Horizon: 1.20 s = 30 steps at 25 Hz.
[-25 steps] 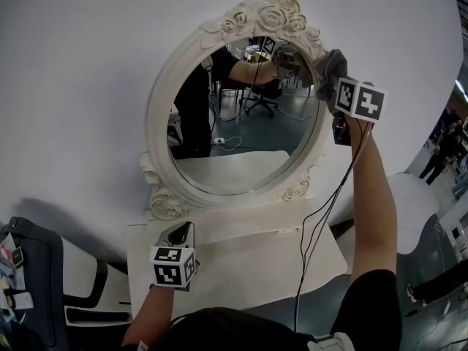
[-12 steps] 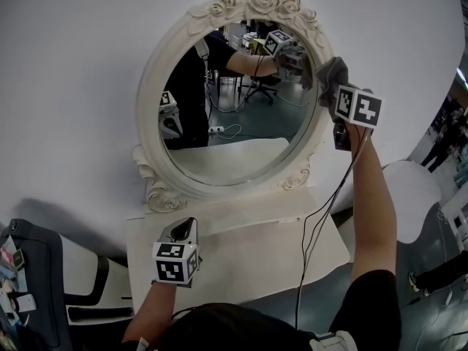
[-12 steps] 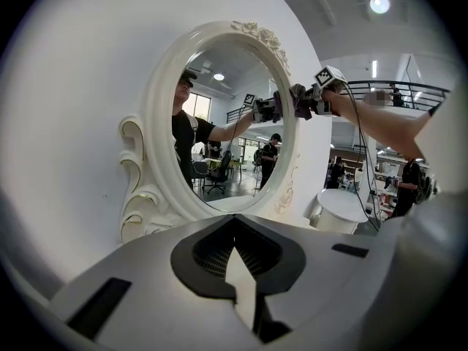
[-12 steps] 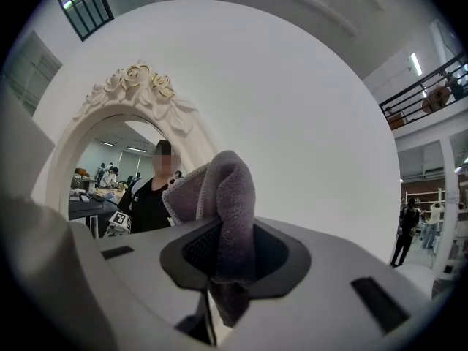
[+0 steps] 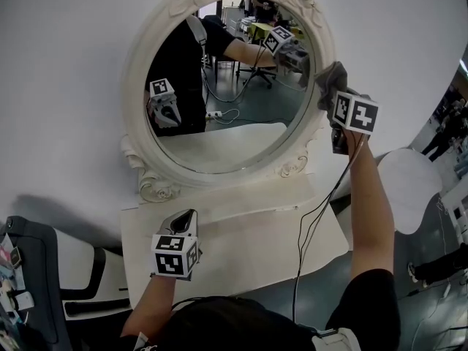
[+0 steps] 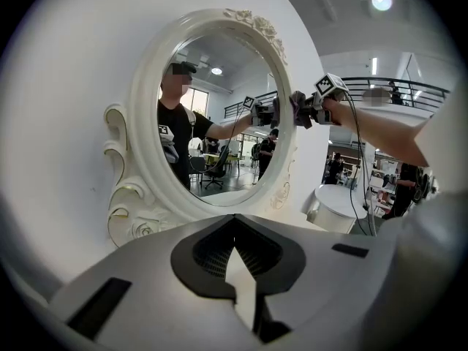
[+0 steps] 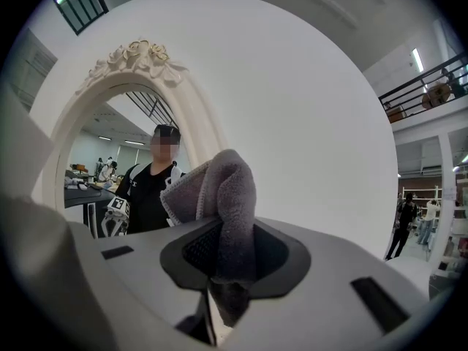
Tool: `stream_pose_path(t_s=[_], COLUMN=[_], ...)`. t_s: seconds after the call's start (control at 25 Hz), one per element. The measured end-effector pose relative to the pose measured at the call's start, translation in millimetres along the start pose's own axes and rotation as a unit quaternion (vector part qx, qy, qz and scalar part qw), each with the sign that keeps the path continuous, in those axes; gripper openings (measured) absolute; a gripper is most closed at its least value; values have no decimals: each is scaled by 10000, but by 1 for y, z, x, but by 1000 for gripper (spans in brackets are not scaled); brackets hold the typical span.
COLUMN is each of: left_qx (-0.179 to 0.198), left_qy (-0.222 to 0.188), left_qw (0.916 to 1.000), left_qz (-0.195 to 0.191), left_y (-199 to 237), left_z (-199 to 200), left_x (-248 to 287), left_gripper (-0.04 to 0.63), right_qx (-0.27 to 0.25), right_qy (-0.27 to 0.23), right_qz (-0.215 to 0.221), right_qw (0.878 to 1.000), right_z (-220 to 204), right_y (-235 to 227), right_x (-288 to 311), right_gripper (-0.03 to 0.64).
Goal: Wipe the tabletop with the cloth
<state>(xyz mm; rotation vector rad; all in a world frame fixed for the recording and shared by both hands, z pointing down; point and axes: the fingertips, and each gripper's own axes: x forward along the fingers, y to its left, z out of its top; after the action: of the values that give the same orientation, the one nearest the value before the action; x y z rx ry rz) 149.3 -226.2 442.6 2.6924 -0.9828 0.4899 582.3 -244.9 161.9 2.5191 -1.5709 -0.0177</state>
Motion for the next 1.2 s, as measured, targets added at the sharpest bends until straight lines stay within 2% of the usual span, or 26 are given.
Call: stream_pose_path(t_s=[0.24,0.68,0.96,1.08,1.2], left_qx=[-35,3,36,45,24], left_qy=[55,109,76,57,45], left_qw=[10000,9999,9998,9998,9998], left_qz=[11,95,156,178,212], left_y=[-13,-30,-29,-27,-24], left_z=[-3,-15,-18,-17,-17], left_x=[12,19,14,11,9], left_gripper=[6,6,6,6,6], right_qx=[139,-207,13,174,-80], right_qy=[156,399,737,711,564], right_qz=[67,268,127,84,12], right_qw=[9998,9986,9972,9973,9984], right_z=[-41,-103,-140,-153,-152], right_y=[-8,-6,-13,-17,-15], right_x=[9,18,26,28,27], right_gripper=[81,81,81,81,81])
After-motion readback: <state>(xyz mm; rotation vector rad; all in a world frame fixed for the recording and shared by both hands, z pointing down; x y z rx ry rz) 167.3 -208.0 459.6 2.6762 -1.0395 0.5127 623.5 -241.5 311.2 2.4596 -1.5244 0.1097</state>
